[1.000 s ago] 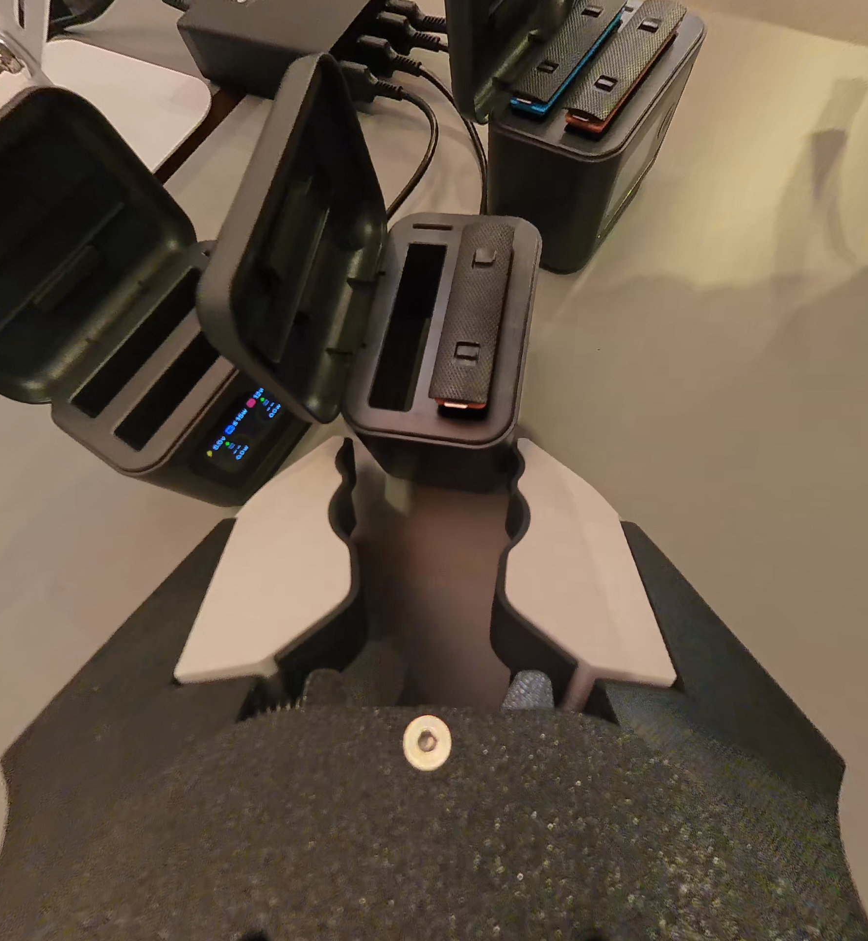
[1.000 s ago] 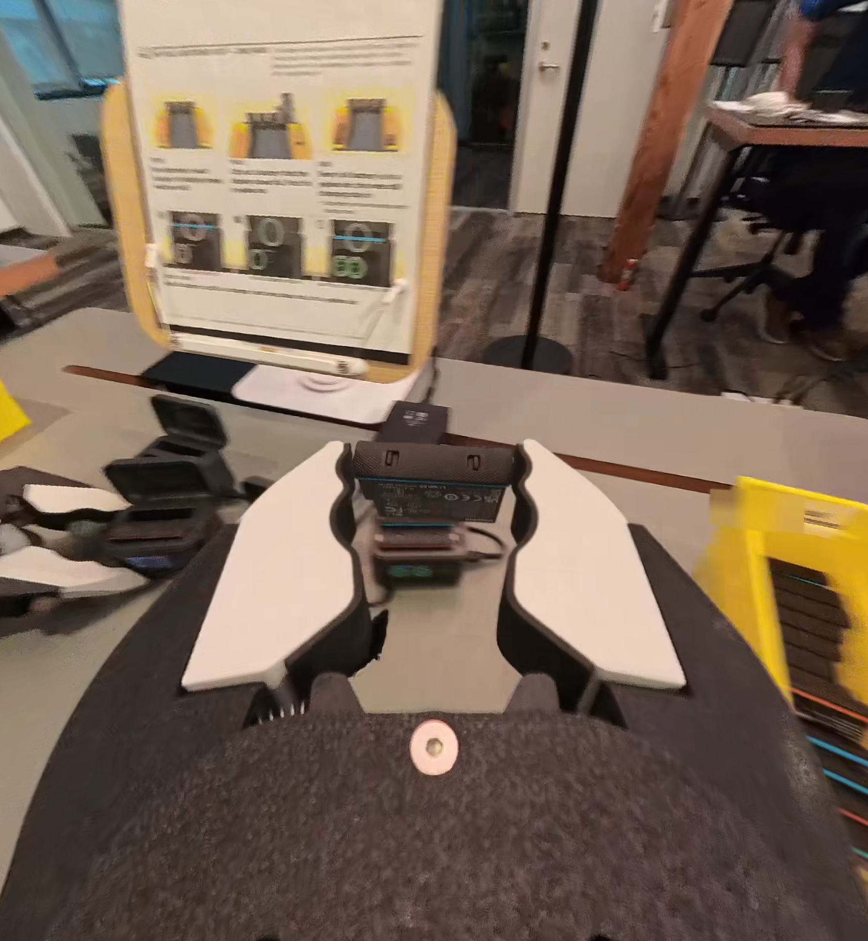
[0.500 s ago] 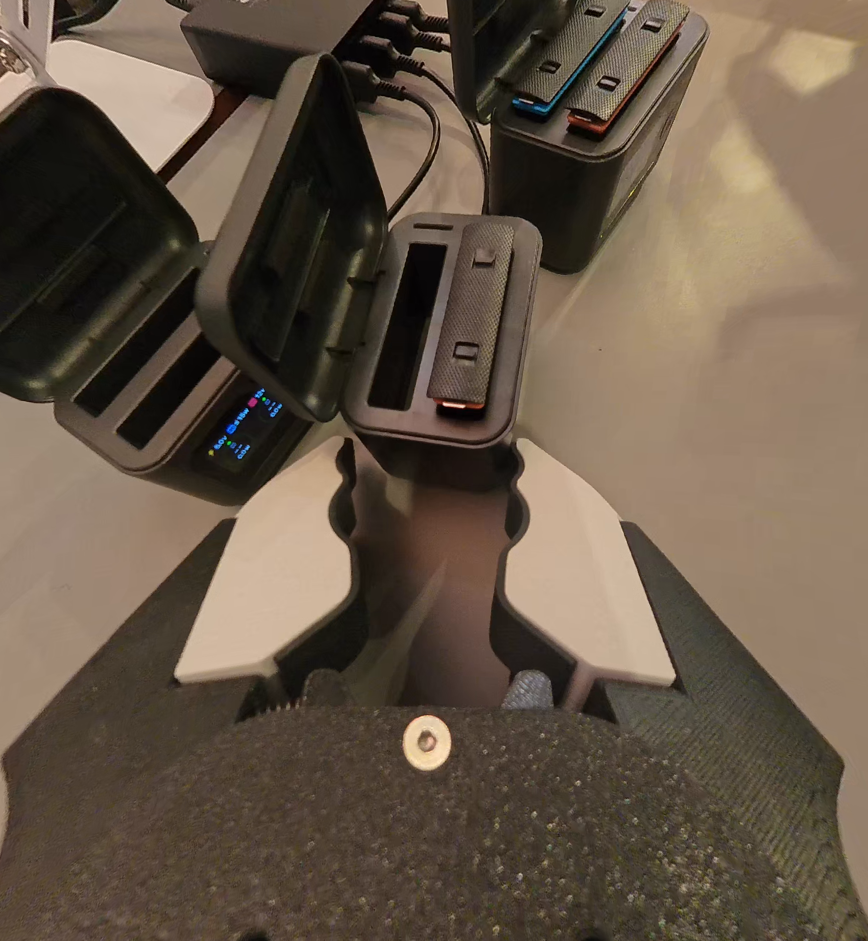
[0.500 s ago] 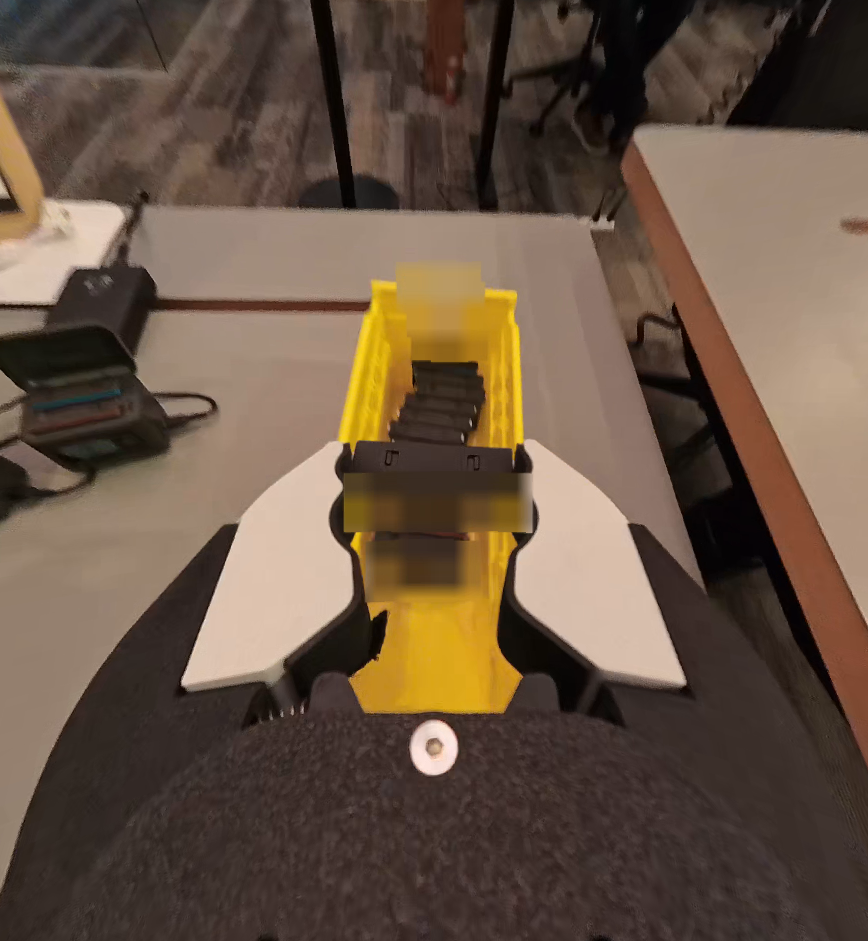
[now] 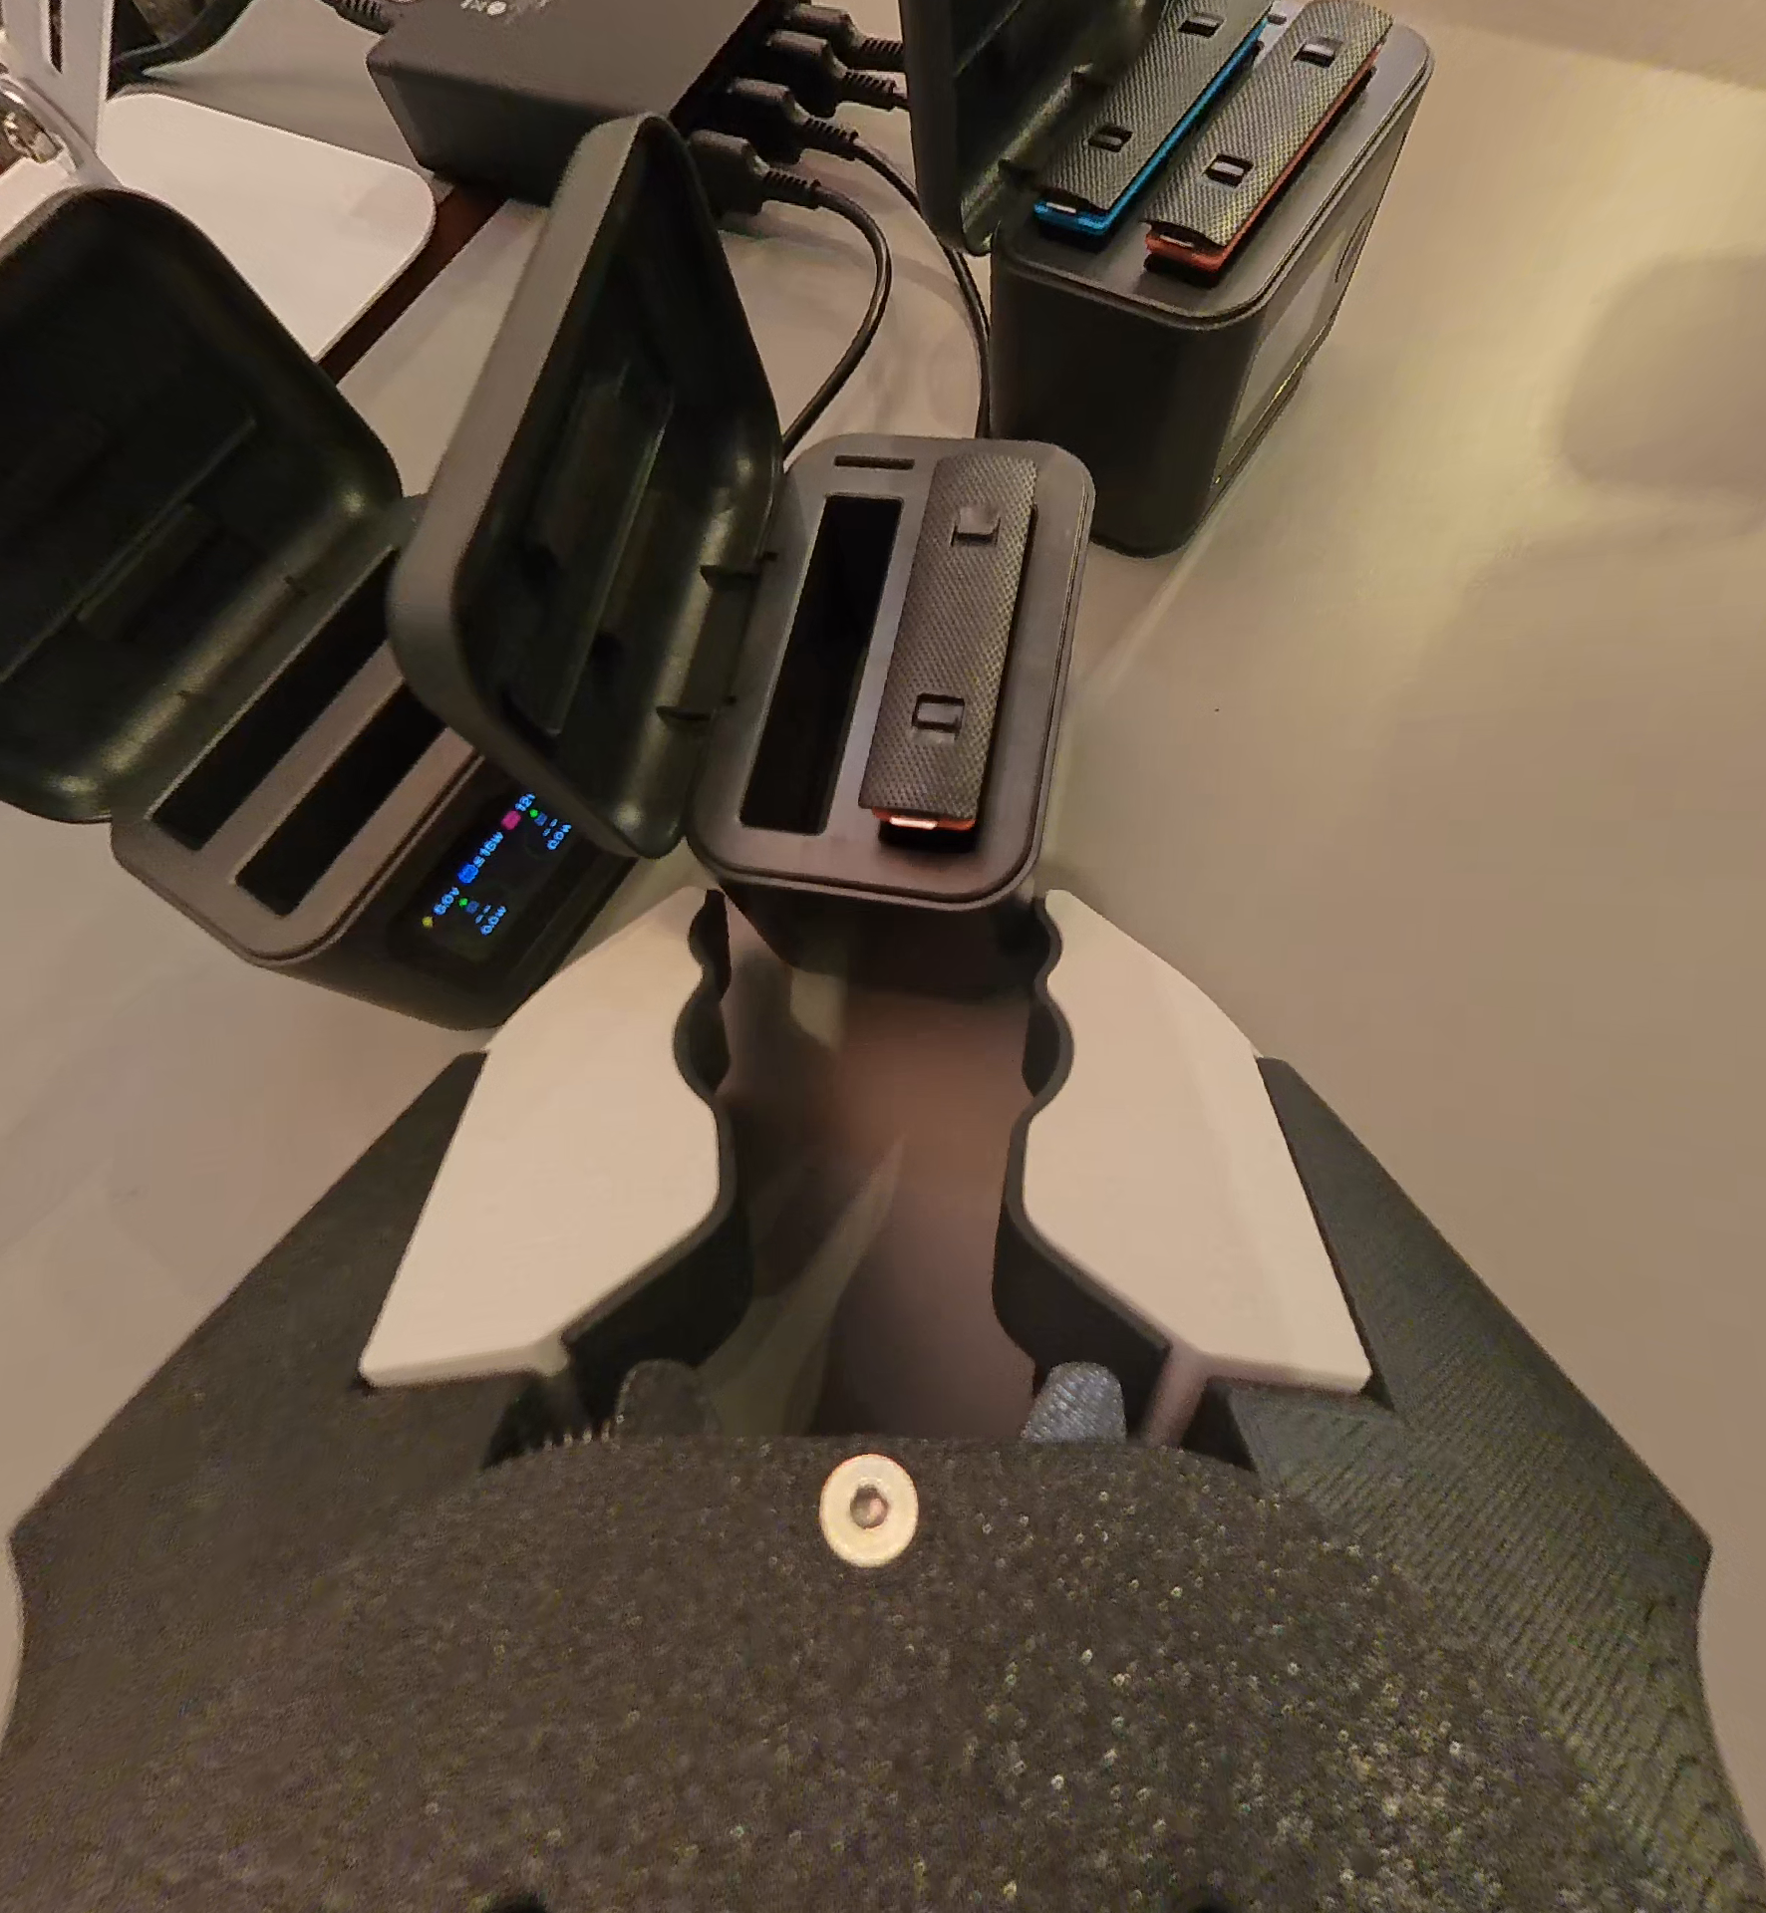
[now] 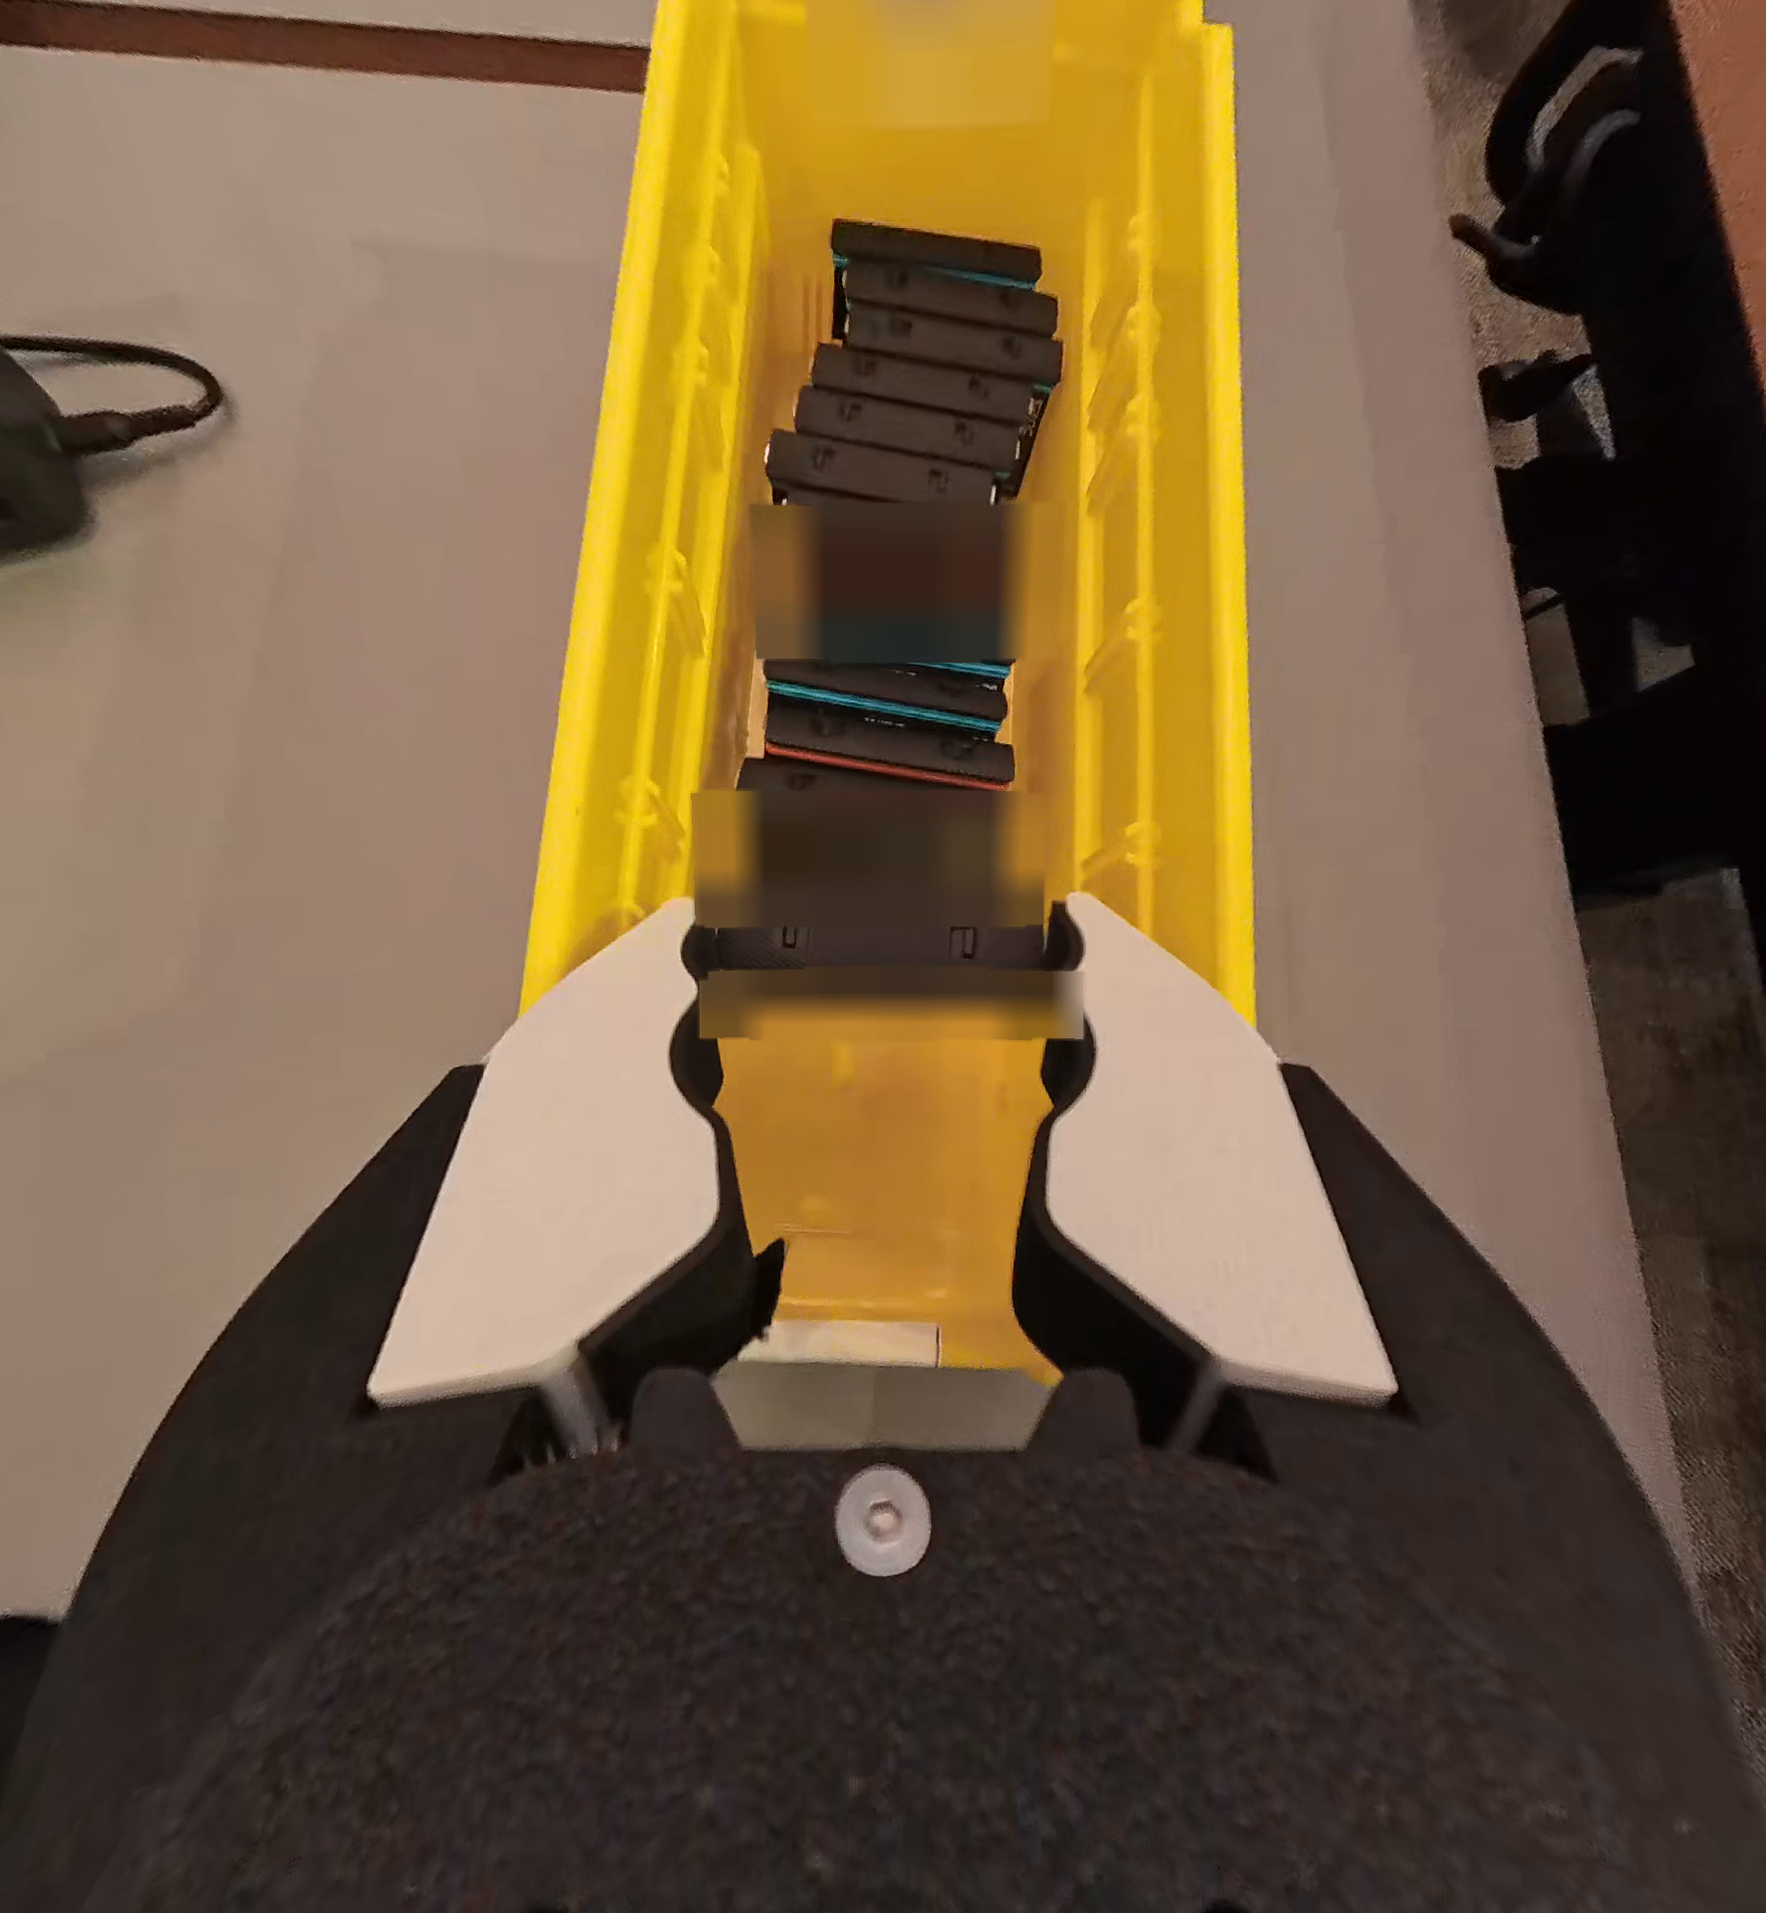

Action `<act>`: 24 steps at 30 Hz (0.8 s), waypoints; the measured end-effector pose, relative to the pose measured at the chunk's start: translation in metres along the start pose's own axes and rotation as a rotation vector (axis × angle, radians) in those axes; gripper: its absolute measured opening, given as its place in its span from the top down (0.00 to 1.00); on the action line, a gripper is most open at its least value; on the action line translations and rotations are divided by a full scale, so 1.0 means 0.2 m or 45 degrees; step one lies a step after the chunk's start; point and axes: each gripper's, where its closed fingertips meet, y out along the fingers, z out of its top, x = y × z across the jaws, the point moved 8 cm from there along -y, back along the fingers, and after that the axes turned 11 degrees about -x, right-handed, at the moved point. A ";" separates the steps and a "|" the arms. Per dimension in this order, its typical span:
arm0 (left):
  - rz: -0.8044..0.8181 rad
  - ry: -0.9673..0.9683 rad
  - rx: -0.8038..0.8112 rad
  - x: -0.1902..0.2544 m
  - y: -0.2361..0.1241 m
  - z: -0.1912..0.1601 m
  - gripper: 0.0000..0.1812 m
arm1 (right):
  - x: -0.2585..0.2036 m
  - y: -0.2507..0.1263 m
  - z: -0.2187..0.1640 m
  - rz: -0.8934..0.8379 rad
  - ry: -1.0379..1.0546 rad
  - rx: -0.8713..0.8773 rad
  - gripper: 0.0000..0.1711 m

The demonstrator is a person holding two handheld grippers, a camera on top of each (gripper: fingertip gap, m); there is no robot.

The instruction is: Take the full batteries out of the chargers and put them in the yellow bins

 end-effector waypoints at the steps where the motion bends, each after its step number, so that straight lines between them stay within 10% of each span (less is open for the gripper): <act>1: 0.000 0.000 0.000 0.00 0.00 0.00 0.70 | 0.00 0.00 0.00 -0.005 0.003 0.000 0.65; 24: 0.013 0.001 0.003 0.00 0.00 0.00 0.71 | 0.03 0.04 0.03 0.082 0.002 -0.168 0.65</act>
